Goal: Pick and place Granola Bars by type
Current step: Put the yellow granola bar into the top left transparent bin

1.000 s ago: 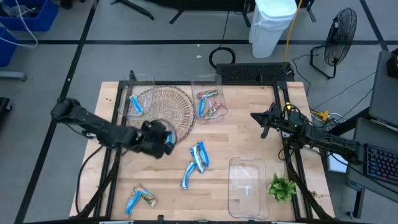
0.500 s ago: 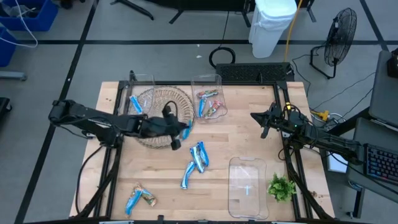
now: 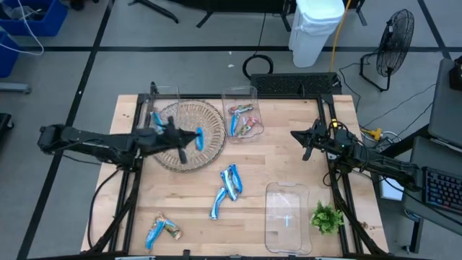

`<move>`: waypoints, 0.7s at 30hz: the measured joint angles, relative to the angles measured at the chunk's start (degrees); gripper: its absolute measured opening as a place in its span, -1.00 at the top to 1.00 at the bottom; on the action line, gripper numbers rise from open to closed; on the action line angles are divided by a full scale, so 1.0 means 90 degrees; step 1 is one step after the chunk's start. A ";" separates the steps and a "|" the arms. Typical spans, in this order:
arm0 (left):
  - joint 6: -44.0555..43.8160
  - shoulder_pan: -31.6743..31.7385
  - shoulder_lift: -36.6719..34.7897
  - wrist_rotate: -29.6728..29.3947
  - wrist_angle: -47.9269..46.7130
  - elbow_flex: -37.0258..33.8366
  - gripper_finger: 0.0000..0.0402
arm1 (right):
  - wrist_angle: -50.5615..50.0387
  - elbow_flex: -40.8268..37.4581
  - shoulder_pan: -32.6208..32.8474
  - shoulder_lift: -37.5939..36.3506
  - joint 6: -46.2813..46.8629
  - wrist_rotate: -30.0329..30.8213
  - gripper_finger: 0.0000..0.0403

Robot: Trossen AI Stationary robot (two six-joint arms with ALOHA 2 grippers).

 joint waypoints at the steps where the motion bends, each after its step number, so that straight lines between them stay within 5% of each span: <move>1: 0.0035 0.0073 -0.0313 0.0096 0.0175 -0.0220 0.98 | 0.0001 0.0000 -0.0001 0.0000 0.0000 0.0001 1.00; 12: 0.0521 0.0490 -0.3081 0.0522 0.0275 -0.1450 0.98 | -0.0001 0.0000 -0.0001 0.0000 0.0000 0.0000 1.00; 21: 0.0750 0.0898 -0.4057 -0.0497 -0.0560 -0.1492 0.98 | 0.0000 0.0000 0.0000 0.0000 0.0000 -0.0001 1.00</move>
